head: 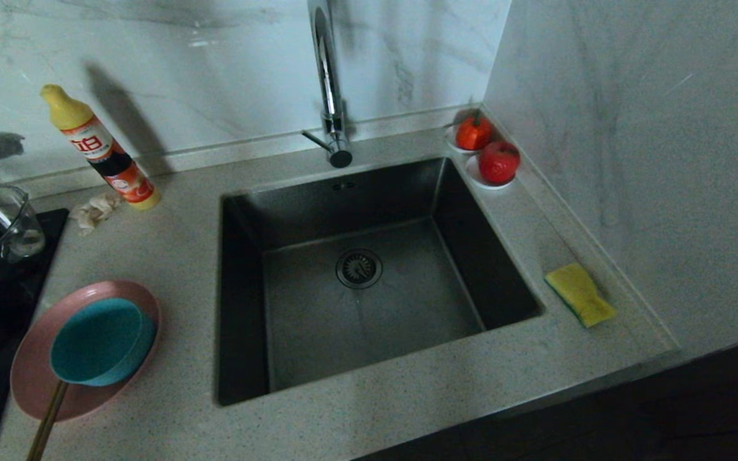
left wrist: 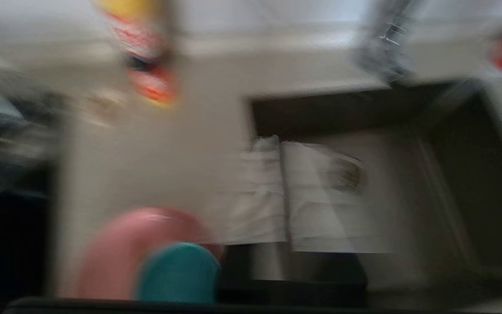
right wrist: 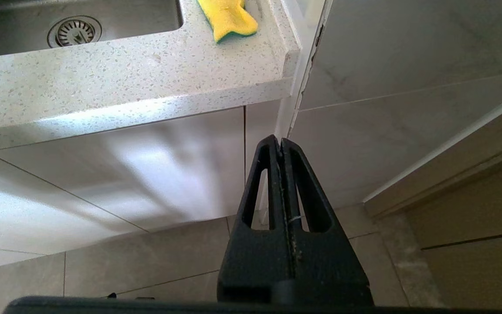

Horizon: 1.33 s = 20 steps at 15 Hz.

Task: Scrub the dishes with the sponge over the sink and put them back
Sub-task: Turn on the faucet

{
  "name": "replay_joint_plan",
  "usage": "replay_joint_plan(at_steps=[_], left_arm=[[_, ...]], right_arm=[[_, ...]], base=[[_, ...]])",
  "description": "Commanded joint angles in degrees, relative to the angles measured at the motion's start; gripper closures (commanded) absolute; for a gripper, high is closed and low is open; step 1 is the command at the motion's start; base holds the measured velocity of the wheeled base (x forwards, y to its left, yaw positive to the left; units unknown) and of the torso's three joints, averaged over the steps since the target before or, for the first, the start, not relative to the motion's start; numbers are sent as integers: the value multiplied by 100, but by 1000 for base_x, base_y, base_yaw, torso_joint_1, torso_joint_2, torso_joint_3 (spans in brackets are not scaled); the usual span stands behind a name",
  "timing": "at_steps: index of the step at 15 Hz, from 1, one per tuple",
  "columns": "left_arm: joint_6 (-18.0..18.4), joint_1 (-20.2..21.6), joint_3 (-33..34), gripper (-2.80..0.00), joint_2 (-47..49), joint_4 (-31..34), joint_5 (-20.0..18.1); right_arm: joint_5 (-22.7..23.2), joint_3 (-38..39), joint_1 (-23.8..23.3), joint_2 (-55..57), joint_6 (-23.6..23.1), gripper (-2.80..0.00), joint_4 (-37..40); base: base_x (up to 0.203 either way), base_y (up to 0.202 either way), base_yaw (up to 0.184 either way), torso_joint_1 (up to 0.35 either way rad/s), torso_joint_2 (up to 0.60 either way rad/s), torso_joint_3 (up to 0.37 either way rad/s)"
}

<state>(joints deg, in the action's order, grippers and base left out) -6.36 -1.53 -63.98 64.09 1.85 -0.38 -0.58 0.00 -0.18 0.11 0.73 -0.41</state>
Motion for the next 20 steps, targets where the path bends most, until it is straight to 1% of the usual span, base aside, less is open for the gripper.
replay_joint_plan(at_steps=[1, 3, 5, 6, 7, 9, 11, 13, 14, 16, 17, 18, 20], left_arm=[[-224, -151, -21, 0, 572, 36, -390], [-409, -306, -157, 0, 1126, 38, -657], [-831, -714, -461, 0, 1551, 41, -802], [-968, -915, -551, 0, 1698, 43, -911], [-1031, -1090, -606, 0, 1862, 22, -1000], [-1231, -1490, -881, 0, 2242, 15, -1035], [-1357, -1692, -1149, 0, 2637, 47, -1020], [-1428, -1722, -1485, 0, 3082, -10, -1012], [-1564, -1720, -1750, 0, 3275, -50, -1010], [-2106, -1697, -2316, 0, 3733, -266, -935], [-2302, -1672, -2568, 0, 3961, -430, -854], [-2399, -1642, -2815, 0, 4231, -583, -771], [-2478, -1520, -3326, 0, 4674, -776, -683]], right_arm=[[4, 0, 1, -2, -3, 0, -2], [-3, 0, 1, -2, -3, 0, -2], [-3, 0, 1, -2, -3, 0, -2], [0, 0, -2, -2, -3, 0, -2], [-3, 0, 1, -2, -3, 0, -2], [-3, 0, 1, -2, 5, 0, -2], [-1, 0, 1, -2, -3, 0, -2], [-3, 0, 1, -2, -3, 0, -2], [-3, 0, 1, -2, -3, 0, -2], [3, 0, -8, -2, -1, 0, -2], [-3, 0, 1, -2, -1, 0, -2], [-3, 0, 1, -2, 4, 0, -2], [-3, 0, 1, -2, -3, 0, -2]], base=[[0, 0, 0, 0, 0, 0], [0, 0, 0, 0, 0, 0], [0, 0, 0, 0, 0, 0], [0, 0, 0, 0, 0, 0], [0, 0, 0, 0, 0, 0], [0, 0, 0, 0, 0, 0], [0, 0, 0, 0, 0, 0], [0, 0, 0, 0, 0, 0], [0, 0, 0, 0, 0, 0], [0, 0, 0, 0, 0, 0], [0, 0, 0, 0, 0, 0], [0, 0, 0, 0, 0, 0], [0, 0, 0, 0, 0, 0]])
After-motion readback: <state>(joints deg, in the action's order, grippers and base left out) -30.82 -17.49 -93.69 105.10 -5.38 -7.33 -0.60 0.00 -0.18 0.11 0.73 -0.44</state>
